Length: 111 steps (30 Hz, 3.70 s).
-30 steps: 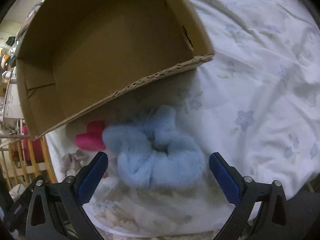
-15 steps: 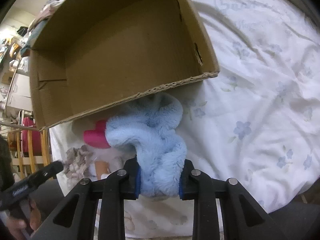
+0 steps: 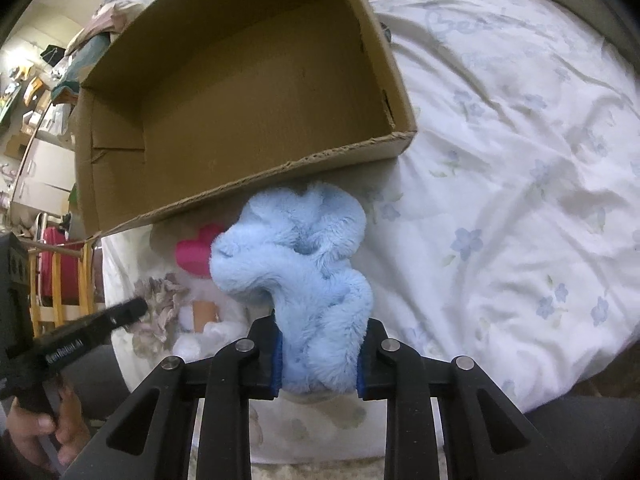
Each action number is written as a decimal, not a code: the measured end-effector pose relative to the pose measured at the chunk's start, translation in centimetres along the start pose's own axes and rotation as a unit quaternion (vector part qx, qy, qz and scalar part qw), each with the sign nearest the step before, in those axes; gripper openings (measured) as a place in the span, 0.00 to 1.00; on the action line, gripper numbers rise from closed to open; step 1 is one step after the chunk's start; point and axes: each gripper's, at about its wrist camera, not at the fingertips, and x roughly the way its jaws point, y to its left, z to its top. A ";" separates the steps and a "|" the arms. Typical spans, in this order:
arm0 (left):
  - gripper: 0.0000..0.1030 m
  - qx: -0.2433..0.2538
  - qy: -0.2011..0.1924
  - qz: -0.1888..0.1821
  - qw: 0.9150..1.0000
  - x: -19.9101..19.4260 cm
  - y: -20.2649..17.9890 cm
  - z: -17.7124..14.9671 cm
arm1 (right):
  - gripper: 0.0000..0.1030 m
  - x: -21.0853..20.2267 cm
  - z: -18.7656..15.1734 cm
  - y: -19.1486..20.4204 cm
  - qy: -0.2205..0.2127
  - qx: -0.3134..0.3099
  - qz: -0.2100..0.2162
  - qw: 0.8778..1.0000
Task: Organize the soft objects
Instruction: 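Carry both scrunchies over the cardboard box with both tools, then open both tools to drop the scrunchies into the box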
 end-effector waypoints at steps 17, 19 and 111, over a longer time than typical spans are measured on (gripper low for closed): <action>0.07 -0.006 -0.113 -0.011 0.994 -9.3 1.5 -3.3 | 0.25 -7.3 -2.6 4.1 -0.081 -0.072 0.033 0.994; 0.07 -0.001 -0.124 -0.012 0.992 -10.2 1.4 -3.2 | 0.25 -8.4 -2.4 3.9 -0.091 -0.075 0.039 0.992; 0.67 0.037 -0.173 0.060 0.982 -4.1 -2.9 9.7 | 0.81 -2.3 12.2 2.8 -0.117 -0.026 0.047 0.992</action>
